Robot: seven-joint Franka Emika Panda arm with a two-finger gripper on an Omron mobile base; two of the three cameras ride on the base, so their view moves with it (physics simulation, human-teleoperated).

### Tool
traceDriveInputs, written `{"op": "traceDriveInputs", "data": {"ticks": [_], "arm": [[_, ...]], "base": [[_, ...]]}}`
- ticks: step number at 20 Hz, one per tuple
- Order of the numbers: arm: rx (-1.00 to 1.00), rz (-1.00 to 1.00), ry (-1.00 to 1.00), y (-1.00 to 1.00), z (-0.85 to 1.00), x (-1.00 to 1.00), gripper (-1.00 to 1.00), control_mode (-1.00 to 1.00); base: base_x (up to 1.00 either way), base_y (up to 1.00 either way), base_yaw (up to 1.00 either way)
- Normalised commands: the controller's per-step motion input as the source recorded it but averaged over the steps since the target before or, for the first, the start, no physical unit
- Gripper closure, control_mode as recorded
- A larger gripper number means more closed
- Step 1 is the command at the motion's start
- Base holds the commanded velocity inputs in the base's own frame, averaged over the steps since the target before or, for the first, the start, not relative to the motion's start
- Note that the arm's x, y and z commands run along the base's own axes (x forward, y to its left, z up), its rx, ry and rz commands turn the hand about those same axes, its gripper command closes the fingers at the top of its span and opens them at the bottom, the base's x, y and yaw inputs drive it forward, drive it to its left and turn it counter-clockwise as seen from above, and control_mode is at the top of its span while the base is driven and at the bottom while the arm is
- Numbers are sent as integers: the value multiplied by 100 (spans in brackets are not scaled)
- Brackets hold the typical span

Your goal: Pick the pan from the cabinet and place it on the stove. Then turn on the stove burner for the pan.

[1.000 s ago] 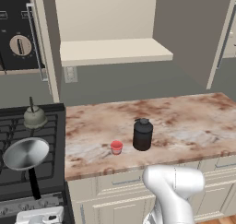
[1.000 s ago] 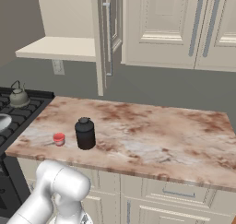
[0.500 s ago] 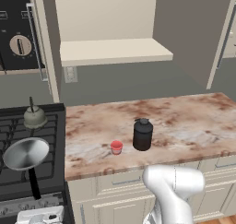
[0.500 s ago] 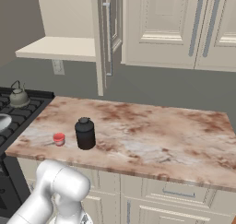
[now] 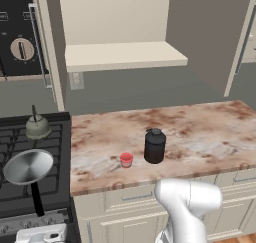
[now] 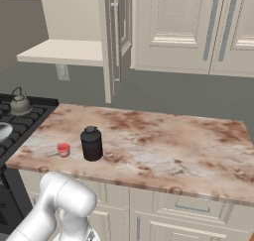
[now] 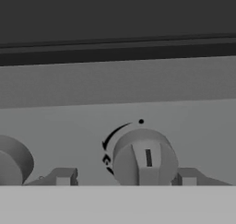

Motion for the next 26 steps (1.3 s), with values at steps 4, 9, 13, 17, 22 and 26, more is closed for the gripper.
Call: {"op": "traceDriveInputs", "data": {"ticks": [4,9,13,17,22,26], "arm": [[0,1,-3,8,-4,16,100,-100],[0,2,-2,11,-1,12,100,-100],[-1,1,-7,1,4,0,100,-100],[-2,1,-11,0,19,0,100,-100],[-3,4,-11,0,24,0,100,-100],[-9,6,-5,0,21,0,100,-100]], "base": [[0,0,0],[0,0,0],[0,0,0],[0,0,0],[0,0,0],[0,0,0]]}}
